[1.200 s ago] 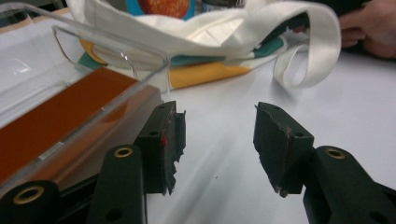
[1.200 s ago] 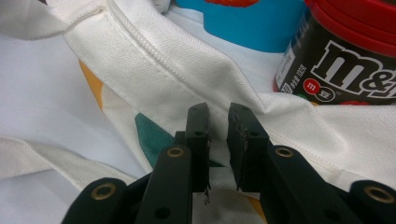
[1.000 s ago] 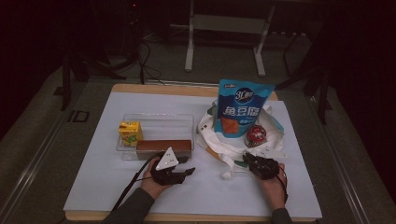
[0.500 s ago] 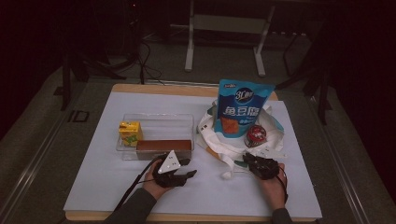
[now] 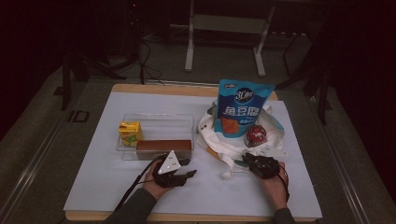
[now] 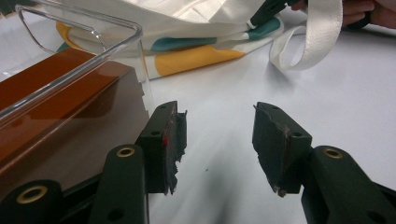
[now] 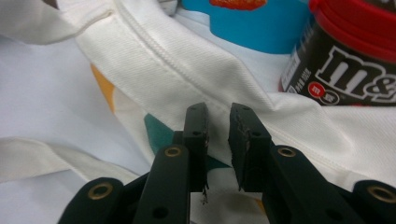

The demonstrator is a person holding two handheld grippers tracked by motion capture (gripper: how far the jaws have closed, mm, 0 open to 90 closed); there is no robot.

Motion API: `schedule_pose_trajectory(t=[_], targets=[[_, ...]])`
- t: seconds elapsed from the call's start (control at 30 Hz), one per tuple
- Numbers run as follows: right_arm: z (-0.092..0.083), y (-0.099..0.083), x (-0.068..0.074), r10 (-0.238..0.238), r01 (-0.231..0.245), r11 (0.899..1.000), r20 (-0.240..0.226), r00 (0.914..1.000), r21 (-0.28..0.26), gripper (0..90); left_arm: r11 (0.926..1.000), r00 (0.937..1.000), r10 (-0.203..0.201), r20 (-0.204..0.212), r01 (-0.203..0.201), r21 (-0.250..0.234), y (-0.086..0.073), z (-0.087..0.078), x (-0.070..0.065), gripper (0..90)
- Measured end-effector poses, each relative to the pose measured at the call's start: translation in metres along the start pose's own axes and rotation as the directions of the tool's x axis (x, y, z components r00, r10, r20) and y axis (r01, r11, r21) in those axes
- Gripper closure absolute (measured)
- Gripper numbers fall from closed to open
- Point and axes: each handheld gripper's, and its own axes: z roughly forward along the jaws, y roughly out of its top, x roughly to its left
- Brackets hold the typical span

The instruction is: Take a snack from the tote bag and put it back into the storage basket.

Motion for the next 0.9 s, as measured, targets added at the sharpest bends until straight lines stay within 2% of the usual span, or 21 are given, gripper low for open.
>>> schedule_pose_trajectory(t=[0.37, 0.57, 0.7, 0.9], targets=[[-0.009, 0.018, -0.002, -0.014, 0.014, 1.000, 0.001, 0.9999, 0.003, 70.4, 1.0000, 0.9999, -0.003, 0.014, 0.003, 0.009, 0.000, 0.001, 0.001, 51.0], [-0.018, 0.035, -0.003, -0.028, 0.028, 1.000, 0.012, 0.9995, 0.001, 67.9, 0.9998, 0.9998, 0.007, 0.021, -0.008, 0.016, 0.001, 0.002, 0.000, 51.0], [-0.026, 0.050, -0.008, -0.026, 0.026, 1.000, 0.023, 0.9994, -0.015, 66.3, 0.9998, 0.9997, 0.007, 0.023, -0.007, 0.016, 0.001, 0.002, 0.000, 51.0], [-0.025, 0.068, -0.018, -0.017, 0.018, 1.000, 0.041, 0.9990, -0.019, 60.3, 0.9999, 0.9997, 0.004, 0.025, -0.005, 0.015, 0.001, 0.002, 0.000, 51.0]])
